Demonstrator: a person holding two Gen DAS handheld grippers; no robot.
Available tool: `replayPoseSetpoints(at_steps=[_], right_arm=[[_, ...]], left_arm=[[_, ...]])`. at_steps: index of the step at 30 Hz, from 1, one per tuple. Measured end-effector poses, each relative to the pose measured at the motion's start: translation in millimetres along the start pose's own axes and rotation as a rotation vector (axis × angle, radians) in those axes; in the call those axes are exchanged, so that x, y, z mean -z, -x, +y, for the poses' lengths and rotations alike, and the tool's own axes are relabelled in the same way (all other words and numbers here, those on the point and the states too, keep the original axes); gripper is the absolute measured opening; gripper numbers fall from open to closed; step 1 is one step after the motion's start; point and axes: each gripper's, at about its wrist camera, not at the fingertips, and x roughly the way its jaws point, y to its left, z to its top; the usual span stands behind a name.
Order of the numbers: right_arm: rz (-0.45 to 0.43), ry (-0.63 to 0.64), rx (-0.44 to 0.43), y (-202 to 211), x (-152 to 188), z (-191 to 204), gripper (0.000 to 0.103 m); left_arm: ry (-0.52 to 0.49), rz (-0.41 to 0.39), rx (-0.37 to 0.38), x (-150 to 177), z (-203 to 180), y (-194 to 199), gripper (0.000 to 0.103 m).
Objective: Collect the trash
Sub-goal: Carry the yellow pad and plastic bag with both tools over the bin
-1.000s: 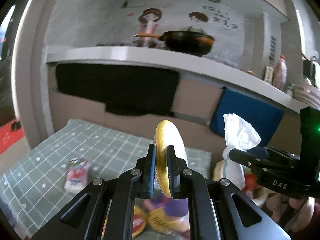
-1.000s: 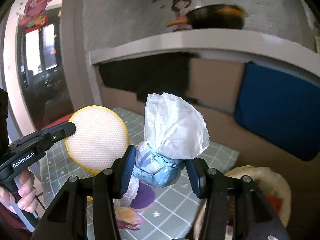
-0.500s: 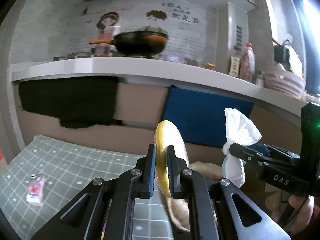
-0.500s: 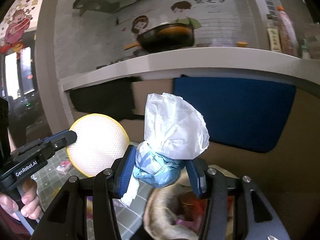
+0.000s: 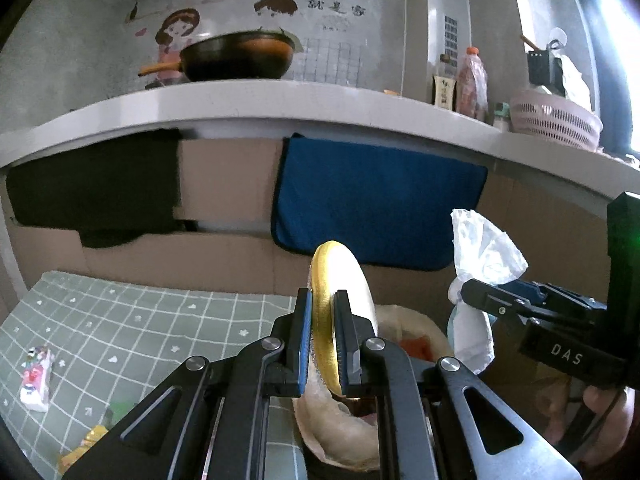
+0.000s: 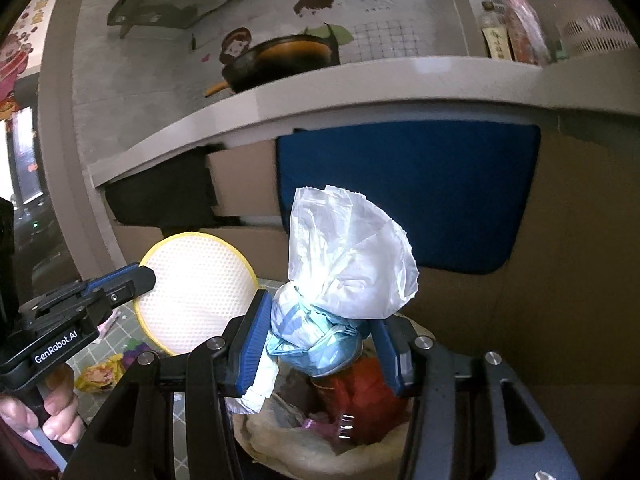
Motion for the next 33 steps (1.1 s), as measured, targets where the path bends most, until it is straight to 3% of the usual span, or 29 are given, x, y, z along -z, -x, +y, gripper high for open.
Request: replayPoseSetpoints(at_steps=[33], right_arm=[[0.188, -0.059, 0.026, -91, 50, -40, 0.046]], left_arm=[[0.103, 0.221, 0.087, 46, 7, -109, 0.011]])
